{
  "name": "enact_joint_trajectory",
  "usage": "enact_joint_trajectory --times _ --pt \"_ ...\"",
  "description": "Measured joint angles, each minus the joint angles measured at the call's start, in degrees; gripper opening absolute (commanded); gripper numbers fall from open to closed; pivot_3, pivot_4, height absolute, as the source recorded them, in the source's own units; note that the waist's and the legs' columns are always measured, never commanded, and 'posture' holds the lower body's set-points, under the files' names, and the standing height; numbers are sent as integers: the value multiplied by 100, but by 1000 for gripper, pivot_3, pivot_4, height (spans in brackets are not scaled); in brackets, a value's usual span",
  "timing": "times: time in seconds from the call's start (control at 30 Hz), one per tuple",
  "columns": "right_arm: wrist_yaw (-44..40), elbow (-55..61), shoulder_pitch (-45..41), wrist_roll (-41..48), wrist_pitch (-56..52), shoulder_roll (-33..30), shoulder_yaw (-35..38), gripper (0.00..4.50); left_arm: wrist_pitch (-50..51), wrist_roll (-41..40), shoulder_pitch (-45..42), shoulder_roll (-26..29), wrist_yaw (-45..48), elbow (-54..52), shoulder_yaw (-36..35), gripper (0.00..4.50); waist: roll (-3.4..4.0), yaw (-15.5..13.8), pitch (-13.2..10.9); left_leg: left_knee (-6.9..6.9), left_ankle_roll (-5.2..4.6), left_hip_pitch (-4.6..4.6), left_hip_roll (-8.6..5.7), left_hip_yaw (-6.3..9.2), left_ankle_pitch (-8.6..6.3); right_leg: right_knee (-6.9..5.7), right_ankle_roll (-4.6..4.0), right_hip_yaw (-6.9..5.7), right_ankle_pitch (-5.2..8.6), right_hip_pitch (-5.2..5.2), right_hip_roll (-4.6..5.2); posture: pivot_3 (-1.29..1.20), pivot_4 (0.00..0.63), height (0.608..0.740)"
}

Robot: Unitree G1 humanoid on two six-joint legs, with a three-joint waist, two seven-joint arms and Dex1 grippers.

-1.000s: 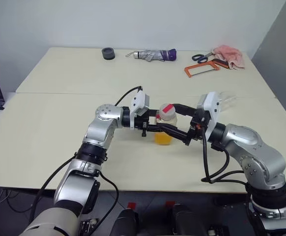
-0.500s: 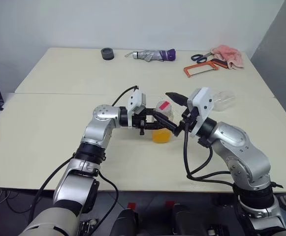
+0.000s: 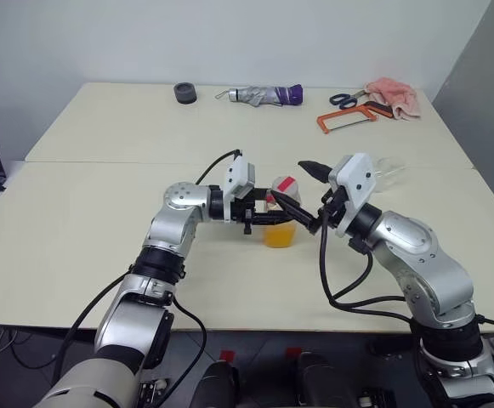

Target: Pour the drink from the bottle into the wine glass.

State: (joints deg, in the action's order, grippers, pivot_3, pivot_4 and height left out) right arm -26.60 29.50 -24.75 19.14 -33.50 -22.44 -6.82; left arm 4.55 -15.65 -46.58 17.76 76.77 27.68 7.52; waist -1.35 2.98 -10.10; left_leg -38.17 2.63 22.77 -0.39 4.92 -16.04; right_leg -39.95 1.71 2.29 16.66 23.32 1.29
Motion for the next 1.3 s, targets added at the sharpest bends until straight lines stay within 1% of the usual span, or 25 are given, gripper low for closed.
enact_joint_trajectory --times 0.3,0.43,0.53,0.6,0.73,0.9,1.1,1.3 --pt "-91 351 297 298 -237 -311 335 4020 -29 9 -35 5 -27 96 -26 1797 0 -7 0 0 -1 -1 -1 -2 -1 0 0 1 0 0 -2 0 150 740" --pt "-153 459 394 633 -515 -414 573 4020 -122 8 -36 16 10 127 -33 1797 0 -8 0 1 -1 -1 0 -2 -1 0 0 1 0 0 -2 0 150 740" --pt "-274 733 408 1012 -739 -434 568 4020 -134 8 -37 10 10 145 -33 1797 0 -4 0 1 -2 -1 0 -1 -1 0 0 0 0 0 -4 0 150 740" --pt "-250 770 314 1047 -774 -386 533 4020 -136 8 -39 11 12 152 -36 1797 0 -3 0 0 -2 -1 -1 -3 -1 0 0 1 0 0 -3 0 150 740" --pt "-47 571 -105 742 -698 -204 189 4020 -136 7 -52 5 17 155 -42 1797 0 1 0 0 -1 -2 -2 -1 -1 -1 0 -1 0 0 -6 0 150 740" --pt "89 189 -227 330 -492 -61 -118 4020 -135 7 -69 8 30 155 -49 1797 0 0 0 0 0 -1 -1 -2 0 1 0 1 0 0 0 0 150 740" --pt "174 7 -288 6 -275 37 -131 4020 -133 6 -70 7 33 155 -49 1797 0 0 0 0 0 -1 -1 -1 0 0 0 0 0 0 0 0 150 740" --pt "164 20 -201 -21 -250 2 -123 4020 -129 7 -69 7 31 154 -47 1797 0 -1 0 0 0 -1 0 -1 0 0 0 0 0 0 0 0 150 740"
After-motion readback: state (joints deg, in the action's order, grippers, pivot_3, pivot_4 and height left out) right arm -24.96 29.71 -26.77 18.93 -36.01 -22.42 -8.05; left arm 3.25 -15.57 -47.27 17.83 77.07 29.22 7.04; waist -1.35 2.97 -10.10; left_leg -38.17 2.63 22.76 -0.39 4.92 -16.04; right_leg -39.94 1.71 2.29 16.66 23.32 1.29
